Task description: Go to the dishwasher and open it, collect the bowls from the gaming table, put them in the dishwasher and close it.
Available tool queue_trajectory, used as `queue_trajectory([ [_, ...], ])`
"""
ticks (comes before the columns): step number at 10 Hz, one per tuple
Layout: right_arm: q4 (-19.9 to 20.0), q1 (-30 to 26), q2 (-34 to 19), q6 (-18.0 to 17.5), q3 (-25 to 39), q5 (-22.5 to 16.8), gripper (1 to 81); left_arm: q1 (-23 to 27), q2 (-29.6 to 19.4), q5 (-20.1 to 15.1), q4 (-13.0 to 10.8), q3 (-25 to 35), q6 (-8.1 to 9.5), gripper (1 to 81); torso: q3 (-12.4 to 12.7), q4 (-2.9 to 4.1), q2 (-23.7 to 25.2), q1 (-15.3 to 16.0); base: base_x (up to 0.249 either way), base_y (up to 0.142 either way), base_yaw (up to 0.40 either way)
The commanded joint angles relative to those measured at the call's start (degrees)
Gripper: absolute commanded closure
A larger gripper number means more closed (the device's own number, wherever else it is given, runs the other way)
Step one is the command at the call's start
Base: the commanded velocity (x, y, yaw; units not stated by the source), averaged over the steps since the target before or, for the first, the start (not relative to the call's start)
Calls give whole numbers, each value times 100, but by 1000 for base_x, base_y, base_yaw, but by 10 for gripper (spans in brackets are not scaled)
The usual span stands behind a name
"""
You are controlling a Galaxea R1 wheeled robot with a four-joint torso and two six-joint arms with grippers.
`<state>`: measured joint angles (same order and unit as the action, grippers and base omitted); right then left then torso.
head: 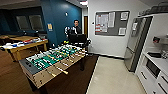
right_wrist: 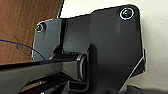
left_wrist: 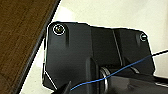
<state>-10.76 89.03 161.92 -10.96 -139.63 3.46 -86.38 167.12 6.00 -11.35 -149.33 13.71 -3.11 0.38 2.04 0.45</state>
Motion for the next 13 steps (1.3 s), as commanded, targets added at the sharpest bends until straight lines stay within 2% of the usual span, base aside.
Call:
queue_trajectory([
  [1,-84,-267,-78,6,60,-276,10,266,-64,-275,28,-8,17,10,0,0,0,0,0,0,341],
  [13,-93,-258,-43,15,42,-276,10,266,-56,-275,28,-35,8,10,0,0,0,-2,0,0,342],
])
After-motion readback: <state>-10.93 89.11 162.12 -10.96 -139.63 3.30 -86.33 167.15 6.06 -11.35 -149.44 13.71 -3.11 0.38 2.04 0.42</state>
